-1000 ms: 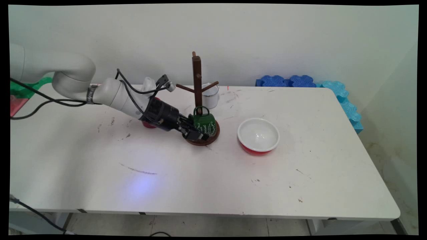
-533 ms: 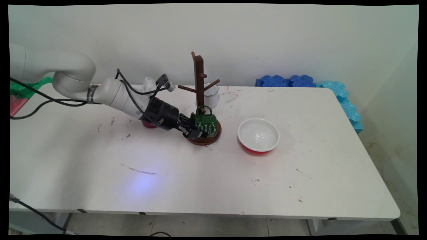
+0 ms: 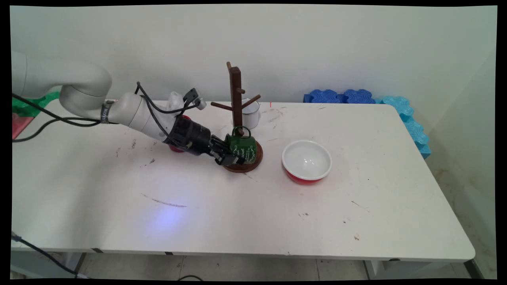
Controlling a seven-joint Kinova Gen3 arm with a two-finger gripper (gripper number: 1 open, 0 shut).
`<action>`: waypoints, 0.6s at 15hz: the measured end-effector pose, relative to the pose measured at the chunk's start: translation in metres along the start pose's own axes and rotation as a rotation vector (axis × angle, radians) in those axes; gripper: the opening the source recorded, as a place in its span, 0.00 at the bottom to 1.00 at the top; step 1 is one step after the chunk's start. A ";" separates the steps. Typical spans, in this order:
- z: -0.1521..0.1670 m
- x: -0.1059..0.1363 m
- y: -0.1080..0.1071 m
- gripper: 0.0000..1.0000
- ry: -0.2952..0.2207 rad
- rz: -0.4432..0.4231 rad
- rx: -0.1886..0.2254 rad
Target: Place the picked object on the table
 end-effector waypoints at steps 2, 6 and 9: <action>-0.001 0.000 0.001 0.00 -0.001 0.007 0.000; -0.002 0.001 0.002 0.00 -0.002 0.025 0.001; -0.003 0.003 0.002 0.00 -0.001 0.038 0.003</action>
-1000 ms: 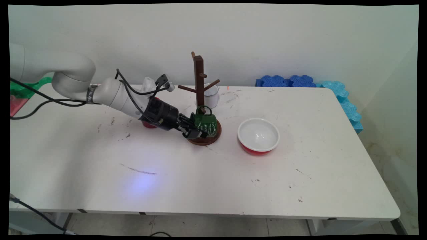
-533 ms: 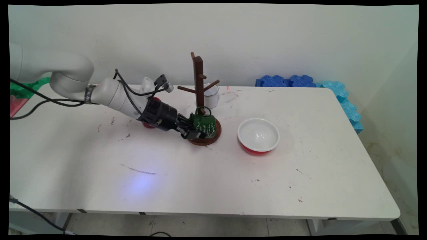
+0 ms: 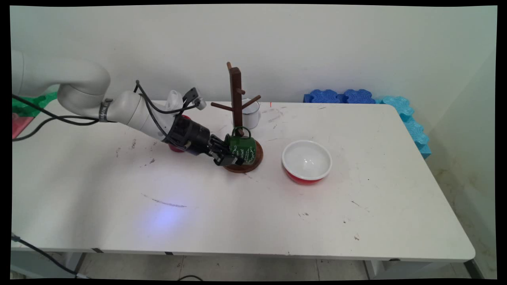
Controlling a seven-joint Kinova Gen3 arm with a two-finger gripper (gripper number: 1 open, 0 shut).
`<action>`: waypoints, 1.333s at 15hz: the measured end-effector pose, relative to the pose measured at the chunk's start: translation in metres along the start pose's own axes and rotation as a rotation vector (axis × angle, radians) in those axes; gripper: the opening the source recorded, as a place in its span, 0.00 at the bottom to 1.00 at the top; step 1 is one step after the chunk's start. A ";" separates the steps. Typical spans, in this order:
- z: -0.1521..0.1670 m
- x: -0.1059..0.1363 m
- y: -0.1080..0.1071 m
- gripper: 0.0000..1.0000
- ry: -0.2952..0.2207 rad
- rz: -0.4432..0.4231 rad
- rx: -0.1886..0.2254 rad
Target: Place the picked object on the table
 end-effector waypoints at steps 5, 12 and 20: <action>-0.002 0.003 0.000 0.00 0.000 0.022 0.003; -0.006 0.005 0.001 0.00 -0.003 0.054 0.007; -0.009 0.005 0.004 0.00 -0.010 0.073 0.007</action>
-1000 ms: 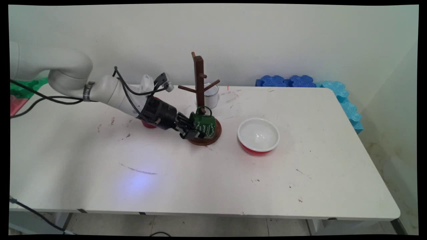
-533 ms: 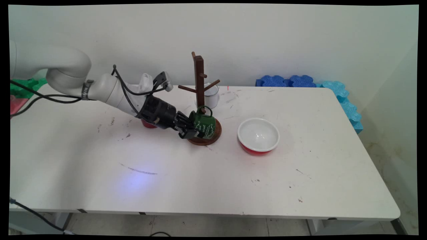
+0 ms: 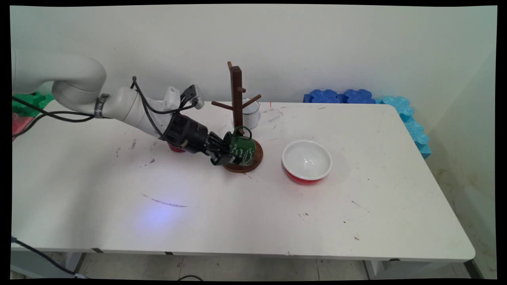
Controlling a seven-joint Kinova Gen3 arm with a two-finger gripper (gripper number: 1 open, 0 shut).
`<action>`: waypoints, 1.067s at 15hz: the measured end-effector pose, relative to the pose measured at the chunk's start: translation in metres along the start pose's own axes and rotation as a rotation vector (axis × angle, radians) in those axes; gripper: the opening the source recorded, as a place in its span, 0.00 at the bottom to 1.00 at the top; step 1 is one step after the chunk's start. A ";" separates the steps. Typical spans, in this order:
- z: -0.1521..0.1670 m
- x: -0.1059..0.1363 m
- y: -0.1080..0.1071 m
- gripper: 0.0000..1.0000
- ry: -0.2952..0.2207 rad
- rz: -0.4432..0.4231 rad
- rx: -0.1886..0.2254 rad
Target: Place the picked object on the table
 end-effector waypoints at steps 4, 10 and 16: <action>-0.001 0.002 0.000 0.00 0.000 0.010 0.001; -0.004 0.003 0.003 0.00 -0.001 0.022 -0.003; -0.006 0.004 0.005 0.00 -0.002 0.030 -0.007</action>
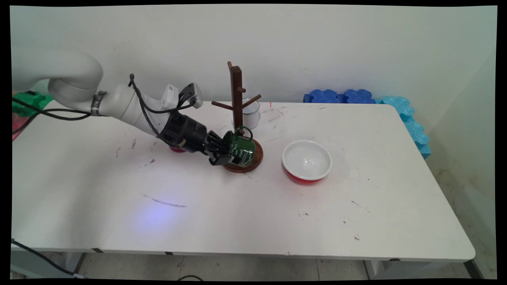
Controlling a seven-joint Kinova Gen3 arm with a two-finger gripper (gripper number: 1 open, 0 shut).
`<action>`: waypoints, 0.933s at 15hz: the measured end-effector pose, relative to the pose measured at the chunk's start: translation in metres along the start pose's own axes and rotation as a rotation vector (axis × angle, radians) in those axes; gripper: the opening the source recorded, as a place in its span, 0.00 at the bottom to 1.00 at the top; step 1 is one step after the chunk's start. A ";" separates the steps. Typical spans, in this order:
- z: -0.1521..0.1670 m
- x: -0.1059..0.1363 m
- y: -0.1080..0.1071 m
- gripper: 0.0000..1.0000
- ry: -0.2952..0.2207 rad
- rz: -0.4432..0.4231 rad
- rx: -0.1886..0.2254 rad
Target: Place the picked object on the table
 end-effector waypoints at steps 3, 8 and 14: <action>-0.001 0.002 0.001 0.00 0.002 0.005 -0.002; -0.003 0.004 0.004 0.00 0.005 0.014 -0.005; -0.006 0.007 0.009 0.00 0.009 0.029 -0.013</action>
